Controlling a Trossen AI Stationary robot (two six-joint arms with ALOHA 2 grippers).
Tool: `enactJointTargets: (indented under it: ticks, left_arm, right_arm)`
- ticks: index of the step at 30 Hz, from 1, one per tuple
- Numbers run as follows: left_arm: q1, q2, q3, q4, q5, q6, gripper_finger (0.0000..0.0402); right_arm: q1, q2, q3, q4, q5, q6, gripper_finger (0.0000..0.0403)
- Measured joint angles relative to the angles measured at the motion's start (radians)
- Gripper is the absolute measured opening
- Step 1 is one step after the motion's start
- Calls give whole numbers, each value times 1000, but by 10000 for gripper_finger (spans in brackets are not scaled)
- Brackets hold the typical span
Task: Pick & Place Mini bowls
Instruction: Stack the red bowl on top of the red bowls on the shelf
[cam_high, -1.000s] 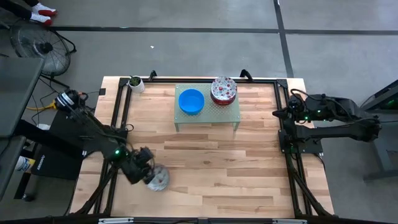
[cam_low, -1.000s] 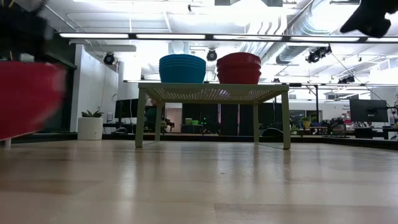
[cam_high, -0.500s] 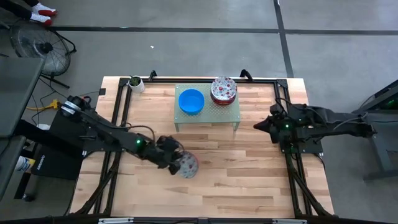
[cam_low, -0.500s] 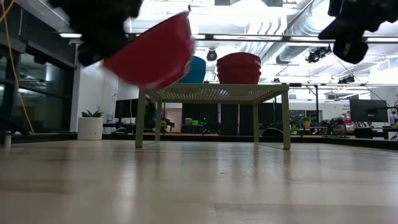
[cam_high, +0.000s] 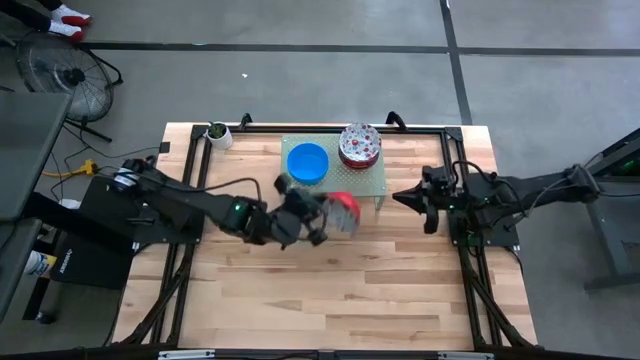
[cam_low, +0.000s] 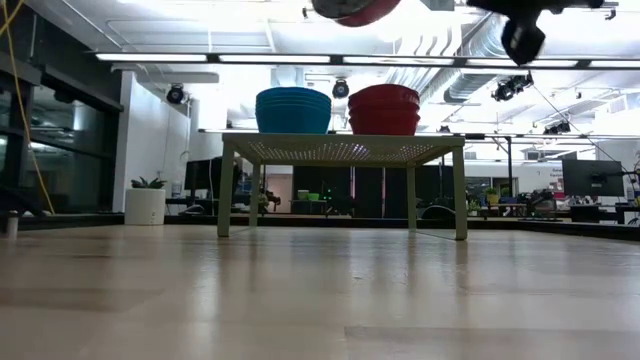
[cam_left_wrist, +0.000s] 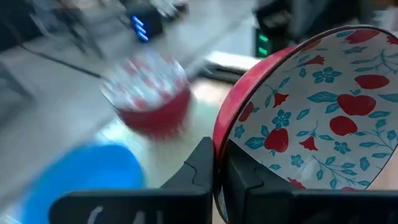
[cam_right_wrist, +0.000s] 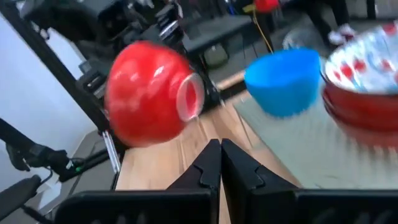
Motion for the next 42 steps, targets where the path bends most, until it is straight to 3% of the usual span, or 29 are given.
enactJointTargets:
  ticks: [9,15,22,26,35,42]
  left_arm:
    - [94,24,159,0,-151,334,2]
    - [170,24,163,40,-164,433,2]
    - [245,24,164,210,-79,651,2]
    - [286,24,164,267,-20,737,2]
    - [336,24,164,295,93,820,2]
    - [335,24,164,335,141,906,2]
  right_arm:
    - [19,98,1,282,42,-250,9]
    - [19,155,62,284,123,-438,74]
    - [19,315,210,286,351,-768,173]
    - [17,401,286,290,479,-863,205]
    - [-29,532,415,290,512,-887,215]
    - [-98,570,441,289,541,-883,215]
